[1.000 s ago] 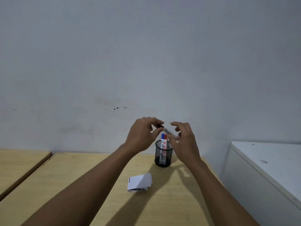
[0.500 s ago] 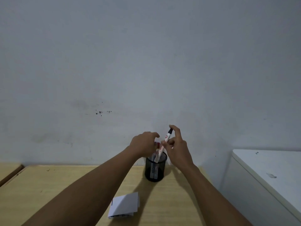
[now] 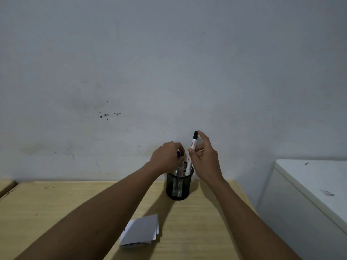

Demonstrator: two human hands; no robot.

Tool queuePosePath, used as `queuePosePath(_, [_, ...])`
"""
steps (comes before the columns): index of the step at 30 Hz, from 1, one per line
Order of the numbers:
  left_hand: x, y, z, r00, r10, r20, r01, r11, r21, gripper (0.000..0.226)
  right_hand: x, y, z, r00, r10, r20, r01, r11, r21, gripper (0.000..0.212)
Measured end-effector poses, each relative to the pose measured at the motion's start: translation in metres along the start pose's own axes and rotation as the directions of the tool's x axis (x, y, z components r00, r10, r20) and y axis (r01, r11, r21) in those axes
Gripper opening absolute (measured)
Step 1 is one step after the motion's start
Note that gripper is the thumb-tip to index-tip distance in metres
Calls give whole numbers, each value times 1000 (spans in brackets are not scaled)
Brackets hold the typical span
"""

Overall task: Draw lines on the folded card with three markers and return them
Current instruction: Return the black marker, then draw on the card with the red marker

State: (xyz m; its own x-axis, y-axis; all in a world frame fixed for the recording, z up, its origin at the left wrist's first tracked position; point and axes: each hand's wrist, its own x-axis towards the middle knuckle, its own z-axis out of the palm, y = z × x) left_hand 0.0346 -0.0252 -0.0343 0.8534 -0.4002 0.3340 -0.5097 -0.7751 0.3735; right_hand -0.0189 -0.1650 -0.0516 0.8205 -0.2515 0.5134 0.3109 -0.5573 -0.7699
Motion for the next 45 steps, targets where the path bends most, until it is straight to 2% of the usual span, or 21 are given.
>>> queuePosePath(4, [-4, -2, -1, 996, 35, -78, -39, 998, -47, 20, -8, 5, 7, 991, -9, 135, 20, 996, -87, 71])
queuePosePath(8, [-10, -4, -7, 993, 50, -102, -59, 995, -82, 18, -8, 8, 9, 991, -15, 131, 40, 981, -191, 62])
queuePosePath(15, [-16, -1, -8, 995, -20, -99, -4, 971, -239, 10, -11, 12, 11, 983, 53, 176, 16, 929, -370, 30])
queuePosePath(19, [-20, 2, -7, 996, -70, -52, 50, 948, -315, 19, -17, 8, 7, 962, 115, 249, 11, 891, -453, 41])
queuePosePath(22, [-15, 8, -24, 992, -84, -92, 48, 939, -341, 21, -9, 1, 6, 953, 128, 276, 21, 878, -479, 50])
queuePosePath(24, [-46, 25, -91, 981, -46, -188, -24, 934, -355, 19, -31, -59, -15, 989, 33, 145, 23, 930, -367, 47])
queuePosePath(26, [-45, 28, -106, 962, -103, -252, -21, 895, -445, 17, -32, -68, -18, 999, 14, 32, -9, 985, -171, 37])
queuePosePath(28, [-43, 25, -115, 934, -215, -285, 1, 800, -600, 14, -31, -72, -24, 994, 87, 59, -88, 996, 21, 34])
queuePosePath(30, [-48, 24, -121, 901, -346, -262, 25, 644, -765, 13, -35, -71, -27, 967, 180, 181, -212, 961, 177, 39])
queuePosePath(32, [-57, 25, -133, 869, -448, -208, 49, 496, -867, 16, -41, -81, -29, 937, 228, 266, -314, 882, 351, 38])
queuePosePath(33, [-66, 24, -141, 860, -482, -166, 68, 431, -900, 16, -45, -90, -29, 930, 237, 280, -348, 810, 471, 34])
queuePosePath(36, [-99, 21, -154, 851, -522, -51, 122, 291, -949, 15, -60, -120, -23, 922, 270, 278, -379, 483, 789, 26])
queuePosePath(38, [-121, 20, -152, 850, -527, 0, 145, 234, -961, 15, -71, -137, -14, 915, 268, 302, -381, 324, 866, 20])
queuePosePath(40, [-143, 19, -147, 855, -518, 32, 158, 201, -967, 16, -83, -151, -4, 911, 249, 330, -392, 269, 880, 14])
queuePosePath(45, [-190, 12, -135, 856, -509, 89, 168, 112, -979, 21, -110, -171, 13, 913, 231, 336, -397, 314, 862, 11])
